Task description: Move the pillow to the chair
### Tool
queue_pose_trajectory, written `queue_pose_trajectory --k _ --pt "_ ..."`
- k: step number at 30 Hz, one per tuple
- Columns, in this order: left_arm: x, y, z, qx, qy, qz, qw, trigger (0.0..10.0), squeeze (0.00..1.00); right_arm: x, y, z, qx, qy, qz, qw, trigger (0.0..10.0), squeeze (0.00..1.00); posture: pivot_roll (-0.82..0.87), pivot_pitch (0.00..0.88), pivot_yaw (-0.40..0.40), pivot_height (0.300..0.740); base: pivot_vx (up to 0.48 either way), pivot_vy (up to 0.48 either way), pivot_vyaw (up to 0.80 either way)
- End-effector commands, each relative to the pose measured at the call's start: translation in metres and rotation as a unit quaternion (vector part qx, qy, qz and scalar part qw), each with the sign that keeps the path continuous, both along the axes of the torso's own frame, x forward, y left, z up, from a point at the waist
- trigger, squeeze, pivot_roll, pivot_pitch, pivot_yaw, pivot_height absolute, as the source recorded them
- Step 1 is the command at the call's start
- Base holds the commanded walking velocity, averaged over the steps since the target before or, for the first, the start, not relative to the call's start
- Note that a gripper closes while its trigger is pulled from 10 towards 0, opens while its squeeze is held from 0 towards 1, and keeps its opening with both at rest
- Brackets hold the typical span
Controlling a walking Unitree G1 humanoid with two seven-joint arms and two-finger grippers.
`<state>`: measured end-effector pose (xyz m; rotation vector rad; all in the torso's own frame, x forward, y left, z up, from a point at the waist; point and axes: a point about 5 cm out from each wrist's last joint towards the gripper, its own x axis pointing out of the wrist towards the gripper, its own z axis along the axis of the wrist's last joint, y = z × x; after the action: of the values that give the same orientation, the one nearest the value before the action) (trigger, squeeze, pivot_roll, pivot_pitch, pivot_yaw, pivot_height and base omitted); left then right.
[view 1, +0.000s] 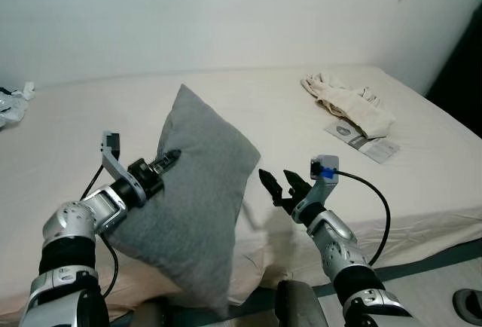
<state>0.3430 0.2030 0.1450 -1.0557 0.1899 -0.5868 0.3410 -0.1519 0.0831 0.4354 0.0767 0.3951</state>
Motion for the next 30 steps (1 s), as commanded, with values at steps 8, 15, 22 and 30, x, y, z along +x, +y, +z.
queue_pose_trajectory --k 8,15,22,30 --pt "0.006 0.0 0.056 -0.105 -0.08 -0.021 0.991 0.0 0.0 0.005 -0.014 0.006 0.124 0.018 -0.029 0.992 10.0 0.0 -0.03 0.045 -0.053 0.551 0.0 0.0 0.0" --pt "0.003 -0.005 0.052 -0.118 -0.063 -0.032 0.991 0.0 0.0 0.005 -0.002 0.022 0.245 0.008 0.039 0.969 10.0 0.0 -0.03 0.043 -0.052 0.551 0.0 0.0 0.0" --pt "-0.001 -0.016 0.049 -0.119 -0.051 -0.052 0.99 0.0 0.0 0.001 0.012 0.034 0.282 0.002 0.11 0.953 10.0 0.03 -0.03 0.041 -0.051 0.551 0.0 0.0 0.0" --pt "0.0 -0.021 0.057 -0.149 -0.057 -0.059 0.985 0.0 0.0 0.0 0.004 0.022 0.291 0.046 0.084 0.952 10.0 0.0 -0.03 0.041 -0.051 0.551 0.0 0.0 0.0"
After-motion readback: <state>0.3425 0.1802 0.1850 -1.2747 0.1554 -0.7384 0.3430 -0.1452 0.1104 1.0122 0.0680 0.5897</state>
